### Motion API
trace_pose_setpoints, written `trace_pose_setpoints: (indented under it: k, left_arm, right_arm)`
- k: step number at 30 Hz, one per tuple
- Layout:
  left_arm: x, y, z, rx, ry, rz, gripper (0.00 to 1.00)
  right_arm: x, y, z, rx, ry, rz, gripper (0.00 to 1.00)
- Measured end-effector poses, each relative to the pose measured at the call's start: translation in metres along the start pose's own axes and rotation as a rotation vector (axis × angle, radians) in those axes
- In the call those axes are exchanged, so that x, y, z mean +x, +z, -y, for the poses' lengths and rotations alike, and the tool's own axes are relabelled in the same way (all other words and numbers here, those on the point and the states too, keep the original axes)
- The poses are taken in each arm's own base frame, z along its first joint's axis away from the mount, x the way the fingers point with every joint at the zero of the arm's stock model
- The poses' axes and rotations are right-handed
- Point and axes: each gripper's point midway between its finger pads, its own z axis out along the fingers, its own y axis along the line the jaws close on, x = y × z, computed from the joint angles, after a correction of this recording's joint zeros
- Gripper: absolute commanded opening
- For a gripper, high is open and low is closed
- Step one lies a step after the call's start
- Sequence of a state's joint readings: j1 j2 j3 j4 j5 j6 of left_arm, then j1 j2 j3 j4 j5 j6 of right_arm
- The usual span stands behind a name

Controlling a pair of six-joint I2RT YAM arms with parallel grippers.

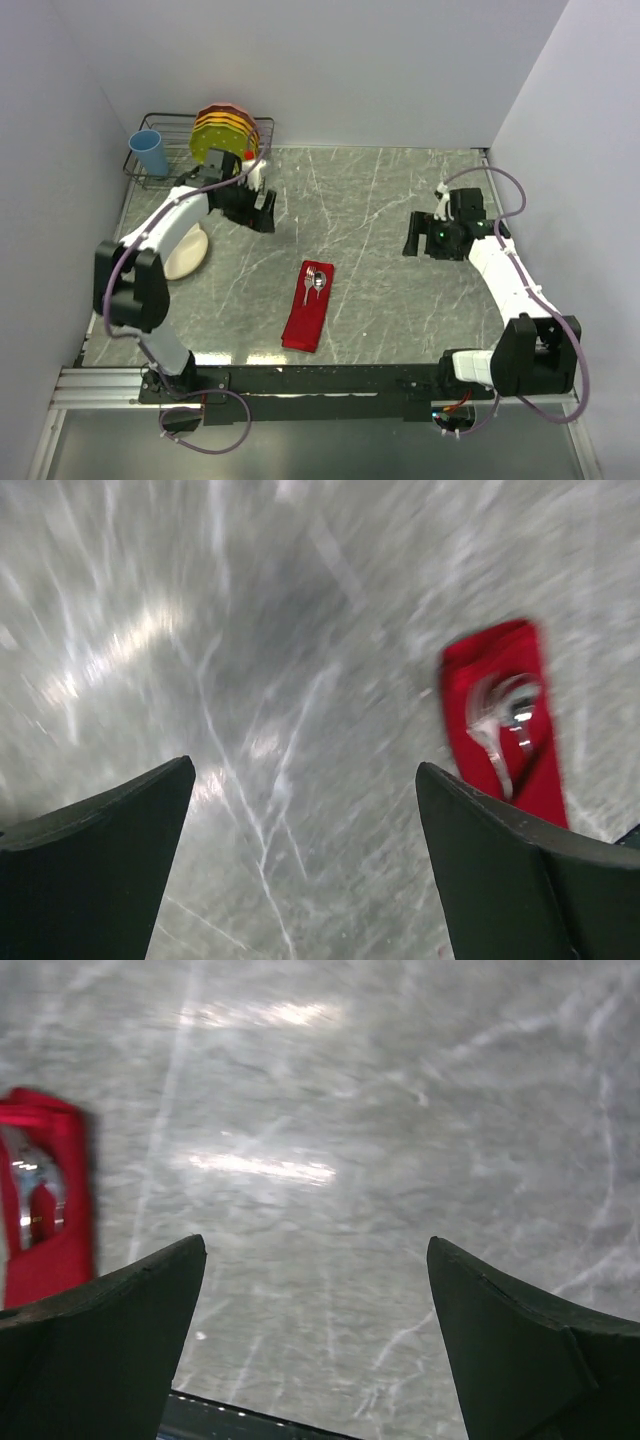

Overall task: Fold the napkin into a case and place the utensils inside
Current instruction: Reset both arms

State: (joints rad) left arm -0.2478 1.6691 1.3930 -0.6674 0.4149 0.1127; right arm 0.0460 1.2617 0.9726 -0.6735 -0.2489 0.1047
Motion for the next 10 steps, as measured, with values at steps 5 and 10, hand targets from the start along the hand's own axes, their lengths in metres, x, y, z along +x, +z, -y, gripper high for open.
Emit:
trace_pose_setpoints:
  k: [5,10]
  left_arm:
    - [0.035,0.020,-0.020,-0.078,-0.128,-0.128,1.00]
    - [0.017,0.015,-0.029,-0.141,-0.150,-0.078,0.99]
  right_arm:
    - [0.012,0.009,0.014,0.003,0.019,-0.047,1.00]
    - [0.004,0.007,0.013,-0.004,-0.035,-0.020,1.00]
